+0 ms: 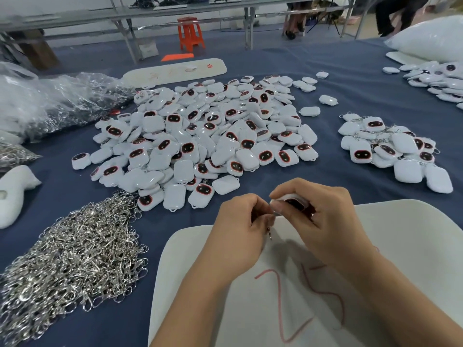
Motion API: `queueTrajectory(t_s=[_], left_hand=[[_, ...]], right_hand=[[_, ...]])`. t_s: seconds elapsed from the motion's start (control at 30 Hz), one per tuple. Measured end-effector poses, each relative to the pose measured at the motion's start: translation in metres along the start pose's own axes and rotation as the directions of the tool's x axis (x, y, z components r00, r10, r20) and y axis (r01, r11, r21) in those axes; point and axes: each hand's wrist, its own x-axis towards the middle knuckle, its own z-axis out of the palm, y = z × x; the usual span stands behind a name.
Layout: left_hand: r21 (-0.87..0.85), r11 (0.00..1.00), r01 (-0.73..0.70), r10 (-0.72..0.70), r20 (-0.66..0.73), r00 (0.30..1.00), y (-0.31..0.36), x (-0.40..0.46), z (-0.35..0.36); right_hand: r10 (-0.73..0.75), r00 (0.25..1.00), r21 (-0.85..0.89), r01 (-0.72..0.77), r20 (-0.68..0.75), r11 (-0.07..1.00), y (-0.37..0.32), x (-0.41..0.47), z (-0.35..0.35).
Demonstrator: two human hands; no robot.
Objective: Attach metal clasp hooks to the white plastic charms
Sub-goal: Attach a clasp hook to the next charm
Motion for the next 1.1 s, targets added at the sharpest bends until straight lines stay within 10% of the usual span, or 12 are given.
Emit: queueTrajectory(t_s=[0.23,0.57,0.8,1.1], left_hand=[[-0.083,0.991,0.107,-0.093,0.16,0.983,0.003,-0.001,-0.009],[-0.041,0.978,0.206,-0.197,0.162,0.967,0.007,-0.004,-0.008],[-0.287,0.936,0.205,-0.117,0.296,0.948,0.007,-0.003,-0.017],[-0.382,0.914,0.138,-0.045,0.243,0.969,0.0,-0.001,-0.01]], right_hand=[[0.122,0.984,0.165,-0.143,0.127,0.976,0.004,0.002,-0.008],[-0.094,0.969,0.015,0.093,0.227,0.996,-0.005,0.005,-0.009],[0.253,0.953,0.37,-0.298,0.167,0.88,0.001,0.004,-0.005],[0.354,0.932,0.379,-0.357,0.081,0.854,-0.004,0.004,-0.003]])
